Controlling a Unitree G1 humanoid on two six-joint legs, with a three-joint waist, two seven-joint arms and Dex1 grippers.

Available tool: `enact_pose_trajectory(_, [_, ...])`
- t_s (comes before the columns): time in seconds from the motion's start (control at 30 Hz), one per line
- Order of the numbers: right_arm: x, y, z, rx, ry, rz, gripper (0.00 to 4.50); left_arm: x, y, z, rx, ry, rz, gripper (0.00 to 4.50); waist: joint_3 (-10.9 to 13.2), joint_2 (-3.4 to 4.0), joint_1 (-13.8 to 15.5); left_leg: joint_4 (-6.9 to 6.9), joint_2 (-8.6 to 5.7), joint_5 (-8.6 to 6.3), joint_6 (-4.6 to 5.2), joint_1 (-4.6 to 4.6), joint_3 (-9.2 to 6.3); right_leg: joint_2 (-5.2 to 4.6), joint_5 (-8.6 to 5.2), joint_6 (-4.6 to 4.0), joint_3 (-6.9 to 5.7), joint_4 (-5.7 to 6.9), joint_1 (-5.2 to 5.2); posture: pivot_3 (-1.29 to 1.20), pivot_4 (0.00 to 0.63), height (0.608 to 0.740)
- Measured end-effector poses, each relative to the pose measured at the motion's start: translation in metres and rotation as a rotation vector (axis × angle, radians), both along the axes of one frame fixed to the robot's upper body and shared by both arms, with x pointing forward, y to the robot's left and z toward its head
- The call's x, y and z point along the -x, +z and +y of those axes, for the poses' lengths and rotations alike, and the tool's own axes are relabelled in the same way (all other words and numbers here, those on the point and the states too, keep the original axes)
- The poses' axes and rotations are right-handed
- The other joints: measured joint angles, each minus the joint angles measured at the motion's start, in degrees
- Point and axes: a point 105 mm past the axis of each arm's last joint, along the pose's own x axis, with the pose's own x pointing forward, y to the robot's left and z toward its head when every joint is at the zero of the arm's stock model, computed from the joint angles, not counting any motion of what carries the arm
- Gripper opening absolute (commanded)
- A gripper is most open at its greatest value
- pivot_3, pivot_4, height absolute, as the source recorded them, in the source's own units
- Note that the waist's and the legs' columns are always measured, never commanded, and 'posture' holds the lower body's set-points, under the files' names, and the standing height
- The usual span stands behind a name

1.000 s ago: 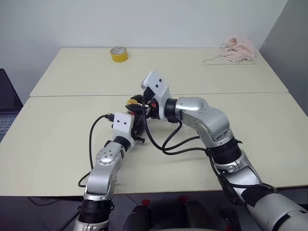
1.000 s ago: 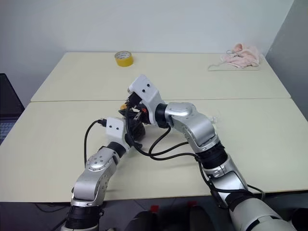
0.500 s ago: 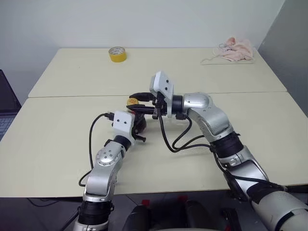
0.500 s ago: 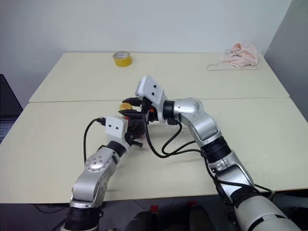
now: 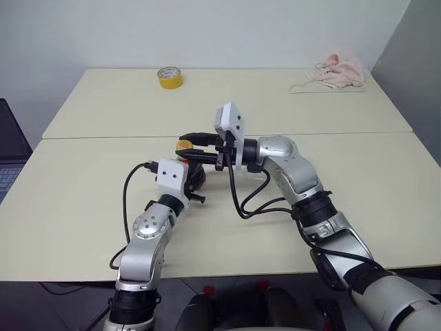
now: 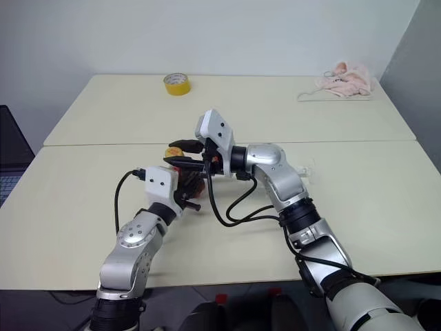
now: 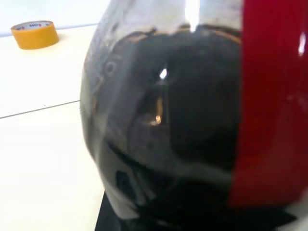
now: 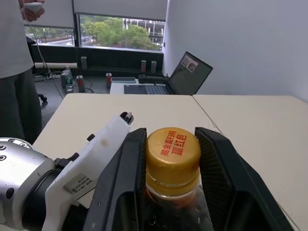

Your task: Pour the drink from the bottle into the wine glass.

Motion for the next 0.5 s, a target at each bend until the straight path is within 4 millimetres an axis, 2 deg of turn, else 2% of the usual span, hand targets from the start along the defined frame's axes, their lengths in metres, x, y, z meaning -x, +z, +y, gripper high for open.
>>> enact_pose_trajectory(0.03, [0.000,0.000,0.000,0.007,-0.005,-0.005,1.25,0.000,0.000,0.000,0.000,-0.002,0.001,0.76,0.00,0.00,0.00,0.00,0.00,0.00,0.00,0.00,0.00,0.00,0.00,0.00,0.00,0.00,0.00,0.00,0.150,0.740])
enact_pose_trajectory(0.07, [0.000,0.000,0.000,0.014,-0.009,-0.013,1.96,0.000,0.000,0.000,0.000,-0.003,0.002,0.76,0.00,0.00,0.00,0.00,0.00,0.00,0.00,0.00,0.00,0.00,0.00,0.00,0.00,0.00,0.00,0.00,0.150,0.740])
enact_pose_trajectory(0.23, [0.009,0.008,0.005,-0.007,0.008,-0.060,3.60,-0.001,-0.009,0.000,-0.004,-0.002,0.042,0.76,0.00,0.00,-0.05,-0.01,0.00,0.00,0.00,0.00,0.00,0.00,0.00,0.00,0.00,0.01,-0.01,0.00,0.150,0.740])
enact_pose_trajectory(0.5, [0.018,0.015,0.009,-0.016,0.027,-0.098,3.62,-0.001,-0.012,-0.001,-0.005,-0.008,0.055,0.76,0.00,0.00,0.01,0.01,-0.01,0.00,0.00,0.00,-0.01,-0.01,0.00,0.00,-0.01,0.00,0.00,0.00,0.150,0.740])
